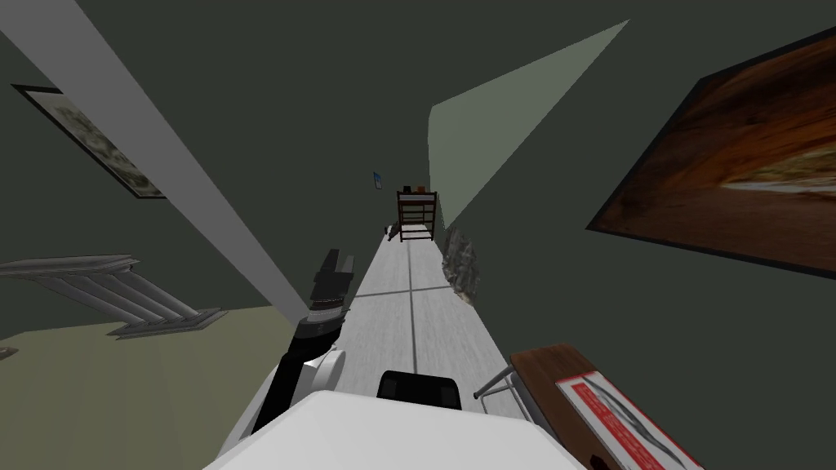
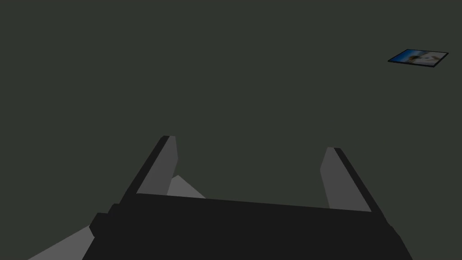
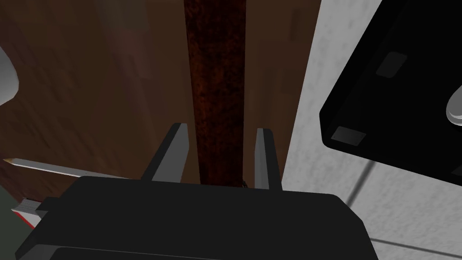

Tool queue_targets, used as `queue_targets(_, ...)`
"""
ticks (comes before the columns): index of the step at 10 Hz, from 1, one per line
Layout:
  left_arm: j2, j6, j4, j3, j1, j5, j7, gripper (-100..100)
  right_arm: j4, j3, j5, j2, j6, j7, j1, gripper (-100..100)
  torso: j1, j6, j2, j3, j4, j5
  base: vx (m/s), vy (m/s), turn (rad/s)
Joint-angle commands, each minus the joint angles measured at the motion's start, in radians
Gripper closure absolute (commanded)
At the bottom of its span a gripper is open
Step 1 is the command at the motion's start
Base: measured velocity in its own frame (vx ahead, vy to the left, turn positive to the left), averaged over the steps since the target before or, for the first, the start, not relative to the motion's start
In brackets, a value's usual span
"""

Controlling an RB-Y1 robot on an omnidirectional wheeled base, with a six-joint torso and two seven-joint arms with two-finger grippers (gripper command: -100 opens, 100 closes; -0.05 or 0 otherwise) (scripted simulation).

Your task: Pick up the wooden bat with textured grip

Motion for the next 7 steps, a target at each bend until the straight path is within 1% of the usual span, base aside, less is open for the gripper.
queue_targets(1, 0.0, 0.0, 0.0, 0.0, 0.0, 0.0, 0.0, 0, 0.0, 0.0, 0.0, 0.0, 0.0, 0.0, 0.0, 0, 0.0, 0.0, 0.0, 0.0, 0.0, 0.0, 0.0, 0.0, 0.0)
queue_targets(2, 0.0, 0.0, 0.0, 0.0, 0.0, 0.0, 0.0, 0, -0.019, -0.007, -0.014, -0.033, -0.009, 0.005, 0.02, 100, 0.0, 0.0, 0.0, 0.0, 0.0, 0.0, 0.014, 0.025, -0.05)
queue_targets(5, 0.0, 0.0, 0.0, 0.0, 0.0, 0.0, 0.0, 0, -0.039, -0.004, -0.032, -0.074, -0.027, 0.007, 0.037, 100, 0.004, 0.0, -0.002, -0.001, 0.0, 0.002, 0.023, 0.044, -0.053)
queue_targets(6, 0.0, 0.0, 0.0, 0.0, 0.0, 0.0, 0.0, 0, -0.034, -0.006, -0.028, -0.062, -0.021, 0.008, 0.033, 100, 0.004, 0.0, -0.001, -0.001, -0.001, 0.002, 0.005, 0.015, -0.008)
queue_targets(7, 0.0, 0.0, 0.0, 0.0, 0.0, 0.0, 0.0, 0, -0.036, -0.006, -0.029, -0.064, -0.022, 0.008, 0.035, 0, 0.003, 0.0, -0.001, -0.001, 0.0, 0.002, 0.0, 0.0, 0.0)
